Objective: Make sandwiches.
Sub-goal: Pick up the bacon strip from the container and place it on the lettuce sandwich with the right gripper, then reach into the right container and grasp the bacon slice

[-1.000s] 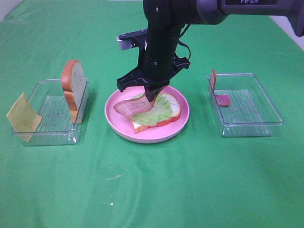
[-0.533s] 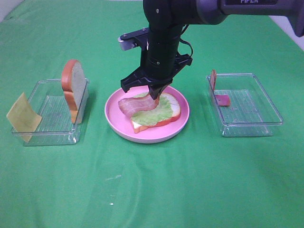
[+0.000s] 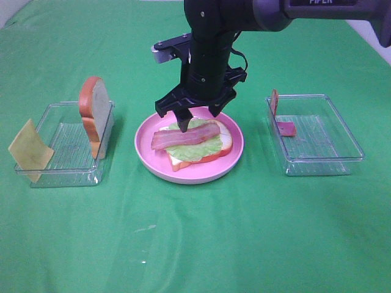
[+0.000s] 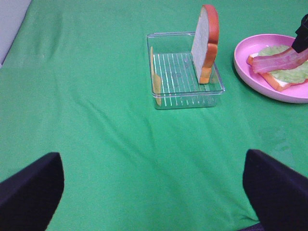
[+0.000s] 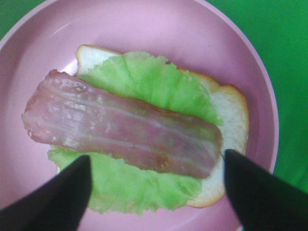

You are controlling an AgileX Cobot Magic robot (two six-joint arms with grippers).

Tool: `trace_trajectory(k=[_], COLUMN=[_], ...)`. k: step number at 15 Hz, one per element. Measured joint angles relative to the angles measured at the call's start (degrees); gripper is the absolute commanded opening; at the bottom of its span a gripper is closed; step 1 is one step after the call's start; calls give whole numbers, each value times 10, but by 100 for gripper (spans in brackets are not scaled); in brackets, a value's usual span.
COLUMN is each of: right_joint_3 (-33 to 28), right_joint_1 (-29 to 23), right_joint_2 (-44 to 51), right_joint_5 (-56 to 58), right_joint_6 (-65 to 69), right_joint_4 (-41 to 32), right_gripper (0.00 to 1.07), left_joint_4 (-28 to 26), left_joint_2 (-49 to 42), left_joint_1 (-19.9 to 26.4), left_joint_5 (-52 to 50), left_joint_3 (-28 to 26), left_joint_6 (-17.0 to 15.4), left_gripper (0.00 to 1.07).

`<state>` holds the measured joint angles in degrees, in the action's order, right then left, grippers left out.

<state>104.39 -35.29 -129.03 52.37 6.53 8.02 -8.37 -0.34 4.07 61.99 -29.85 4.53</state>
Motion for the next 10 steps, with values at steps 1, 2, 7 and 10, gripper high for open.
trace_trajectory(k=[1,2,7,10], right_joint_3=[0,0,0,21], right_joint_1=[0,0,0,0], right_joint_2=[0,0,5,20], right_joint_5=[0,6,20,48], right_joint_6=[0,0,-3,-15], right_joint_4=[3,7,10,13], right_gripper=[99,99,99,99], left_joint_4=[0,0,0,0], left_joint_2=[0,0,0,0], left_joint_1=[0,0,0,0], left_joint_5=[0,0,0,0], left_joint_3=[0,0,0,0], left_joint_6=[0,0,0,0], left_gripper=[93,93,93,93])
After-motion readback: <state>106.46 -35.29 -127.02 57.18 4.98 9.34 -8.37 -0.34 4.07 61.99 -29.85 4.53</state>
